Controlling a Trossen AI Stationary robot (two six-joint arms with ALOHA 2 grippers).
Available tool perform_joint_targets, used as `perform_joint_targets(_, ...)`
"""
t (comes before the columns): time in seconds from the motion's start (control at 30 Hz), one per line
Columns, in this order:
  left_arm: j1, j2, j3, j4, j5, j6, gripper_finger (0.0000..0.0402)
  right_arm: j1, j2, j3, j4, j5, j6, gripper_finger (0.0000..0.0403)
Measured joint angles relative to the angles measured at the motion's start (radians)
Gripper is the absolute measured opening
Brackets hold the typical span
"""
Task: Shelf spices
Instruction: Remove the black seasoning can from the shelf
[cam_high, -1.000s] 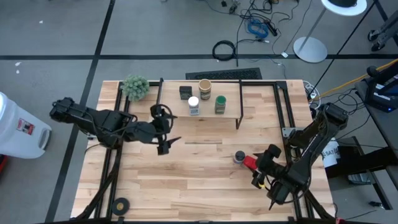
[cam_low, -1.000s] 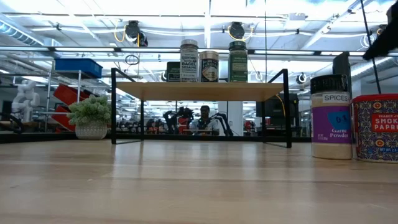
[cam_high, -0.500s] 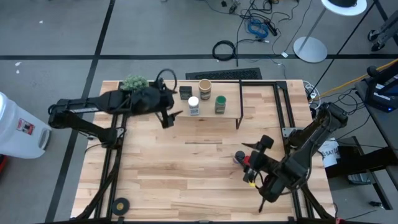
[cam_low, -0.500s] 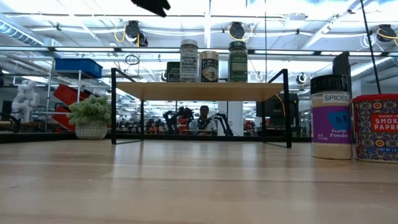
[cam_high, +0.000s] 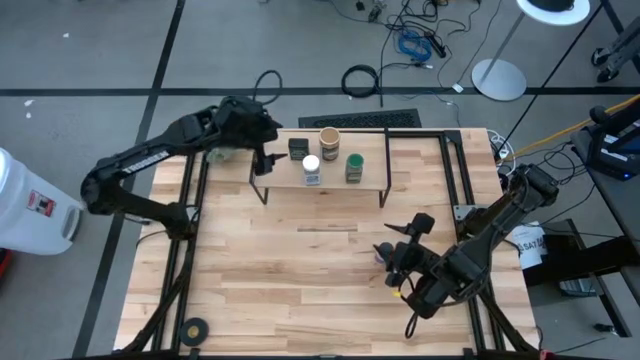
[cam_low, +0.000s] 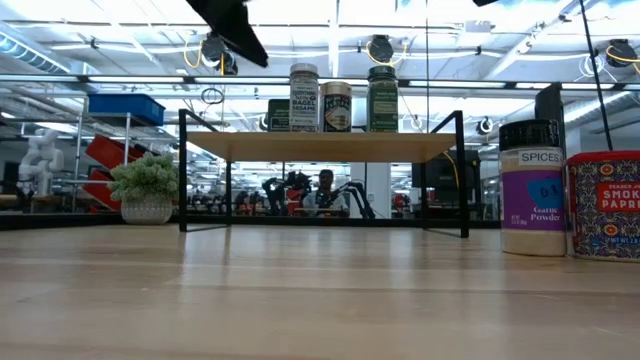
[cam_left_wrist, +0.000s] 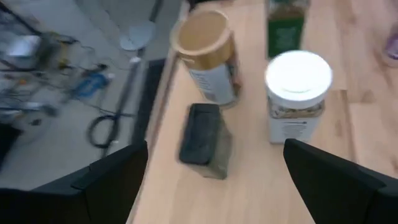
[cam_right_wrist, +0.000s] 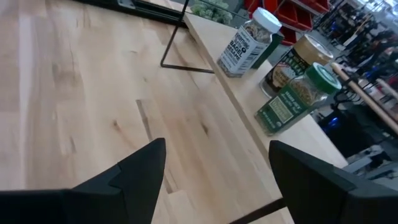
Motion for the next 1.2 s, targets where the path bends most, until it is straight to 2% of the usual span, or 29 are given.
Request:
perform_joint_targets(0.1,0.038,0.057,0.0,0.001,0.047,0.04,0.0386,-0.02,0.0,0.0,0.002,0.003,-0.031,0.0272)
perform_joint_targets(0.4,0.07,0.173,-0.001,0.054,0.051,0.08,0.0386,-0.054,0.0,0.0,0.003,0.002,-0.063,0.0272)
perform_joint_targets(0.83,0.112,0.179,-0.001,0.075,0.111,0.102,0.0386,-0.053,0.0,0.0,0.005,-0.001,-0.054,0.0272)
perform_joint_targets(1.0,0.137,0.179,-0.001,0.075,0.189,0.099,0.0386,-0.053,0.0,0.0,0.005,0.0,-0.053,0.0272)
perform_joint_targets(1.2,0.148,0.179,-0.001,0.074,0.231,0.099,0.0386,-0.053,0.0,0.0,0.005,0.0,-0.053,0.0272)
